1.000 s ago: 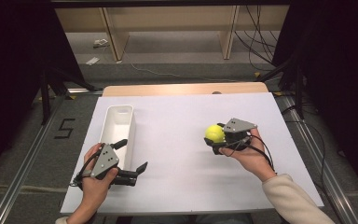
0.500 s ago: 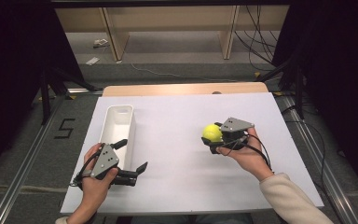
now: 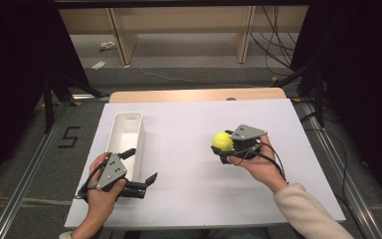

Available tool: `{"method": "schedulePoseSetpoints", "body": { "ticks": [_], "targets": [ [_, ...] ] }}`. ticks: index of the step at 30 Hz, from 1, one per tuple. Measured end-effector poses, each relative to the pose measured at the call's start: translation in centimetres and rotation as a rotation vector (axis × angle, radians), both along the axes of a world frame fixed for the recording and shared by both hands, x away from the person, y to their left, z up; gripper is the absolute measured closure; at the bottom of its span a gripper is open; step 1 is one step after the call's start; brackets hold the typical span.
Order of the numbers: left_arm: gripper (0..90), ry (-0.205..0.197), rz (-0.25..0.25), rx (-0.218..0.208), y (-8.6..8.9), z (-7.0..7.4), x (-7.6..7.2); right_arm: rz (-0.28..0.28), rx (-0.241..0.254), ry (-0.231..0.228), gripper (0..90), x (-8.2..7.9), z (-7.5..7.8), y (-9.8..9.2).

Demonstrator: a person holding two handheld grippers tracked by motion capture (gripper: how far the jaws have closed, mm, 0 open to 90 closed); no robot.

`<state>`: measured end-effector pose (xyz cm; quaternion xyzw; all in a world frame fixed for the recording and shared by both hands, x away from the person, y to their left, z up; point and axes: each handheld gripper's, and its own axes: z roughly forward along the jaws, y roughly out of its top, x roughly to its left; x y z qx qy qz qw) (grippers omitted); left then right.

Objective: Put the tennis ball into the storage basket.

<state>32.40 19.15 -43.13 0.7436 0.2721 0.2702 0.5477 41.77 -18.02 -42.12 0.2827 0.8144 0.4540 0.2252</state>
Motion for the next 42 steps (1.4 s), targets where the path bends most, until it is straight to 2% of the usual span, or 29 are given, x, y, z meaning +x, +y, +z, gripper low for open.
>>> {"method": "schedulePoseSetpoints", "body": {
  "ticks": [42],
  "targets": [
    [0.0, 0.001, -0.001, 0.0, 0.0, 0.0, 0.0, 0.028, 0.004, -0.004, 26.2, 0.3, 0.2, 2.0]
  ]
}}
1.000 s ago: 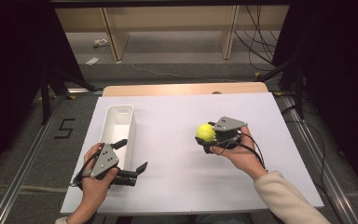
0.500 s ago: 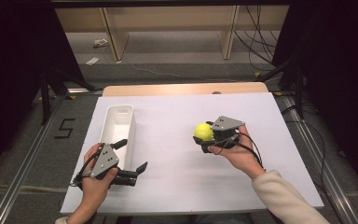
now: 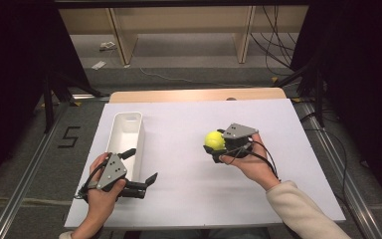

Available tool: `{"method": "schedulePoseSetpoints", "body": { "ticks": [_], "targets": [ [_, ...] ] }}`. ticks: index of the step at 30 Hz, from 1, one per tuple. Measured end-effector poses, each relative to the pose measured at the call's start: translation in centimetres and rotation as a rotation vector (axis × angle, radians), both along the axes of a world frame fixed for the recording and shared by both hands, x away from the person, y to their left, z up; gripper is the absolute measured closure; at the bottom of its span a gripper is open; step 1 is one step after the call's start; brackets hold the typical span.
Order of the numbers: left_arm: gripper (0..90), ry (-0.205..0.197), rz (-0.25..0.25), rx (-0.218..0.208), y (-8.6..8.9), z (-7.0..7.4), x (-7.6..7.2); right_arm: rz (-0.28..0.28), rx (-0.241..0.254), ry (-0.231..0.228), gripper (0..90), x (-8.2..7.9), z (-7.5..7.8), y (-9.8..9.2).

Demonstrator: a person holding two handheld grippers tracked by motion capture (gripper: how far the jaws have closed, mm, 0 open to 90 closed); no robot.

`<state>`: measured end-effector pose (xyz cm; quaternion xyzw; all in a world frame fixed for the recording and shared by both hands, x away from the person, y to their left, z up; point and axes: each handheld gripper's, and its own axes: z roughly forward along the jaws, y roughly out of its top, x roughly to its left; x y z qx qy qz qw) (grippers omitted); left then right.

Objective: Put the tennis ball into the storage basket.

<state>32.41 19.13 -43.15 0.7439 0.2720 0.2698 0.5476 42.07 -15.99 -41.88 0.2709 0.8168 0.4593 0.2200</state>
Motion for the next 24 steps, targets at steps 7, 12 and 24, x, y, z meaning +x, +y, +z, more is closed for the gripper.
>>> {"method": "schedulePoseSetpoints", "body": {
  "ticks": [7, 12, 24],
  "targets": [
    [0.0, -0.001, 0.0, 0.0, 0.0, 0.0, 0.01, 0.001, -0.003, -0.001, 26.3, 0.09, -0.01, 0.22],
    [0.0, -0.001, 0.0, 0.0, 0.01, 0.0, 0.0, 0.002, 0.001, -0.001, 26.3, 0.11, 0.03, 0.5],
    [0.0, -0.002, 0.001, -0.001, 0.02, 0.02, 0.0, 0.008, 0.004, -0.001, 26.3, 0.16, 0.1, 0.89]
  ]
}}
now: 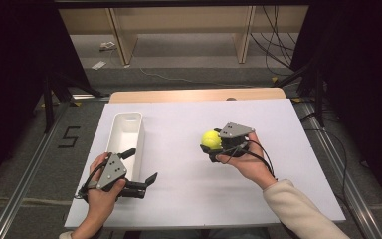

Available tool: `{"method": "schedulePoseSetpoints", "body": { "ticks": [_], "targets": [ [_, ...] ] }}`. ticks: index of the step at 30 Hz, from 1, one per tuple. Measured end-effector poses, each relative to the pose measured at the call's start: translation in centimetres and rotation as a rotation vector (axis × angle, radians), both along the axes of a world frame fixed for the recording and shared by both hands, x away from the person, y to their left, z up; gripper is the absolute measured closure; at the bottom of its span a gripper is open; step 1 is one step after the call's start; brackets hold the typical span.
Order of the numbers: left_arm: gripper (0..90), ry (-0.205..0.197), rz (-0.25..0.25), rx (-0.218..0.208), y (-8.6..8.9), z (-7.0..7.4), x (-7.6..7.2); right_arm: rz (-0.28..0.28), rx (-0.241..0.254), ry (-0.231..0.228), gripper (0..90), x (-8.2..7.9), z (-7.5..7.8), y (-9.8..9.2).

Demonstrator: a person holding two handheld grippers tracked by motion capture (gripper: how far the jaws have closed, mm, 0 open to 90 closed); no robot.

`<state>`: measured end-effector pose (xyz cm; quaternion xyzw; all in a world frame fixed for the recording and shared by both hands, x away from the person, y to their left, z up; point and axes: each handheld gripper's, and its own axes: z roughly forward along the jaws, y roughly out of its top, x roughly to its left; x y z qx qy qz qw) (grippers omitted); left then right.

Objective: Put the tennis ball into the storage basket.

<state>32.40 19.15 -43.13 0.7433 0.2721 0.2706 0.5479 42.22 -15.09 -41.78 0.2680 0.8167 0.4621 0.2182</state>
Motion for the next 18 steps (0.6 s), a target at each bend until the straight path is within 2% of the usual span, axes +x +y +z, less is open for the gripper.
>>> {"method": "schedulePoseSetpoints", "body": {
  "ticks": [18],
  "targets": [
    [0.0, -0.001, -0.001, 0.0, 0.0, 0.02, -0.01, 0.008, 0.007, -0.002, 26.3, 0.15, 0.12, 0.65]
  ]
}}
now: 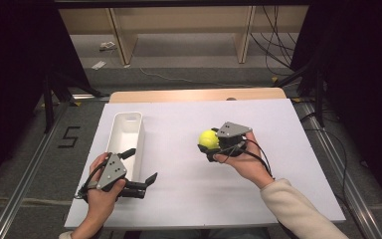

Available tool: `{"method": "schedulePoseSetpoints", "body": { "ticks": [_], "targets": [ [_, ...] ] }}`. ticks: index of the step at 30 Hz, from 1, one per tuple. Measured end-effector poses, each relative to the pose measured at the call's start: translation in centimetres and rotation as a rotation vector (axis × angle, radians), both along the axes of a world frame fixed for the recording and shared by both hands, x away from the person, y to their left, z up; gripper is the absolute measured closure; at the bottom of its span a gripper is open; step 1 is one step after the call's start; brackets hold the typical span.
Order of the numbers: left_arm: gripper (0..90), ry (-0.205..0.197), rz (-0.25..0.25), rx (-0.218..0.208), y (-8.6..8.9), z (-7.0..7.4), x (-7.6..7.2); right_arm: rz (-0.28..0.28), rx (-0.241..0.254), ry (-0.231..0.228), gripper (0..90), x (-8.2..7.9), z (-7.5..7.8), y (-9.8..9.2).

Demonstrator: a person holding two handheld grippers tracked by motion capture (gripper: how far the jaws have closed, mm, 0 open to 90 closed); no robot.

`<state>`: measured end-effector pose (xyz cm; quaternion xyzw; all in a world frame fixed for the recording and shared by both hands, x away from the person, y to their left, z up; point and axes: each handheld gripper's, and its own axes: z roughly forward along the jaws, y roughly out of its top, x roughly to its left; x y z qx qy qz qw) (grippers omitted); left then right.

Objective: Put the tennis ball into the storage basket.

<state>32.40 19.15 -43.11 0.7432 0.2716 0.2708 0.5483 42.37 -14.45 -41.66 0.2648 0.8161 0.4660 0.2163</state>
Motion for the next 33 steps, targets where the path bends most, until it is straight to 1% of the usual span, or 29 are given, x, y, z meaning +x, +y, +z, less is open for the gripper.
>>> {"method": "schedulePoseSetpoints", "body": {
  "ticks": [33],
  "targets": [
    [0.0, -0.001, -0.002, 0.002, 0.0, 0.01, -0.03, 0.008, 0.009, -0.005, 26.3, 0.35, 0.25, 0.95]
  ]
}}
